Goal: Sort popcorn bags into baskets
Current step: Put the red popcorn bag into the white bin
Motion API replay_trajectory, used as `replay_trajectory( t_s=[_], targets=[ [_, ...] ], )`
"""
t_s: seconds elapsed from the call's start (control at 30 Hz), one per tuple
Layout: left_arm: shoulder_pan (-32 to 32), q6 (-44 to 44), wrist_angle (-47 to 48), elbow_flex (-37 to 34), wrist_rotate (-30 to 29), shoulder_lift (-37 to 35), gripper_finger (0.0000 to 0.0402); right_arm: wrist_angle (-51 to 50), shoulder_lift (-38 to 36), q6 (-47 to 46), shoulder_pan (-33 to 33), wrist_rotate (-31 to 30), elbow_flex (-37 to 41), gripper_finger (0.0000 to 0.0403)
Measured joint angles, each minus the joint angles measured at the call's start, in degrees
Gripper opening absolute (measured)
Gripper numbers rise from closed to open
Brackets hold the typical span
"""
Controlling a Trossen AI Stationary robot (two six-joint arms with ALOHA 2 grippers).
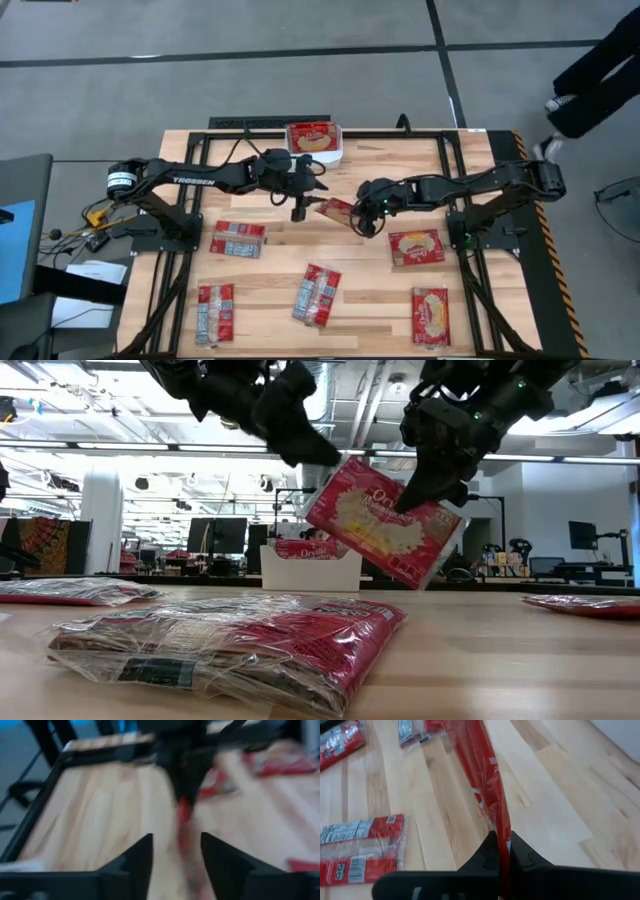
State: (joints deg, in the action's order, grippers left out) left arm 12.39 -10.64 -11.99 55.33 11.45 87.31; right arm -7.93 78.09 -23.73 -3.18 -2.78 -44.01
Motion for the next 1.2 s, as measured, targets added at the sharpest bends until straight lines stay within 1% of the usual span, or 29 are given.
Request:
replay_trajectory(
  t_s=[0.1,0.17,0.23,0.33,0.43,0.5,0.57,0.63,0.7,0.73,0.77,0.87,0.97,1.03,1.1,1.13,1.2],
  targets=[
    [-0.13,0.45,-1.82,0.11,2.78,0.06,0.0216,0.88,0.0,0.02,0.0,-0.05,0.0,0.0014],
    [-0.36,0.09,-2.85,0.17,2.85,1.13,0.025,1.82,0.0,0.07,0.01,-0.05,-0.01,0.0014],
    [-0.36,0.14,-2.15,0.13,2.98,2.01,0.0276,2.12,0.0,0.1,0.02,-0.07,-0.02,0.0014],
    [-0.38,0.3,-2.91,0.26,3.05,4.04,0.0295,3.97,-0.02,0.22,0.02,-0.09,-0.02,0.0014],
    [-0.38,0.89,-4.39,0.26,2.13,5.86,0.0293,3.75,-0.17,0.43,0.05,-0.07,-0.39,0.0014],
    [-0.38,1.1,-4.45,0.28,0.64,6.09,0.0272,3.67,-0.16,0.76,0.13,-0.07,-0.61,0.0014],
    [-0.4,0.57,-4.79,0.95,-0.29,6.63,0.0228,3.73,-0.18,1.14,0.13,-0.05,-0.61,0.0014],
    [-0.38,-0.07,-4.04,1.04,0.37,6.64,0.0158,3.59,-0.18,1.56,0.16,-0.06,-0.63,0.0016],
    [-0.36,-2.06,-4.19,1.11,1.03,6.63,0.0071,3.96,-0.18,3.26,0.14,-0.12,-0.63,0.0027],
    [-0.28,-2.8,-4.4,1.14,1.16,6.62,0.0037,4.2,-0.18,4.0,0.11,-0.2,-0.63,0.0036],
    [-0.06,-2.87,-4.56,1.14,1.42,6.62,0.0023,4.43,-0.18,4.35,0.07,-0.33,-0.61,0.0047],
    [0.95,-2.33,-5.38,1.14,1.14,6.56,0.0013,5.66,-0.39,5.61,-0.99,-0.43,-0.61,0.0088],
    [2.27,-0.63,-5.89,0.95,0.7,6.09,0.0008,5.39,-2.8,5.75,-2.62,-0.76,-0.71,0.0135],
    [3.3,0.8,-6.65,0.44,0.76,5.78,0.0008,4.21,-5.22,6.27,-3.08,-3.42,-0.39,0.0165],
    [4.35,2.46,-7.51,-0.98,1.26,5.2,0.0006,5.09,-7.83,7.44,-2.76,-7.69,0.98,0.0191],
    [4.67,3.23,-9.53,-1.74,1.34,5.2,0.0006,6.28,-9.21,7.78,-2.55,-9.74,2.13,0.0202],
    [5.62,4.92,-14.81,-4.24,1.44,4.68,0.0005,10.43,-11.88,8.64,-2.19,-11.87,5.59,0.0219]
  ],
)
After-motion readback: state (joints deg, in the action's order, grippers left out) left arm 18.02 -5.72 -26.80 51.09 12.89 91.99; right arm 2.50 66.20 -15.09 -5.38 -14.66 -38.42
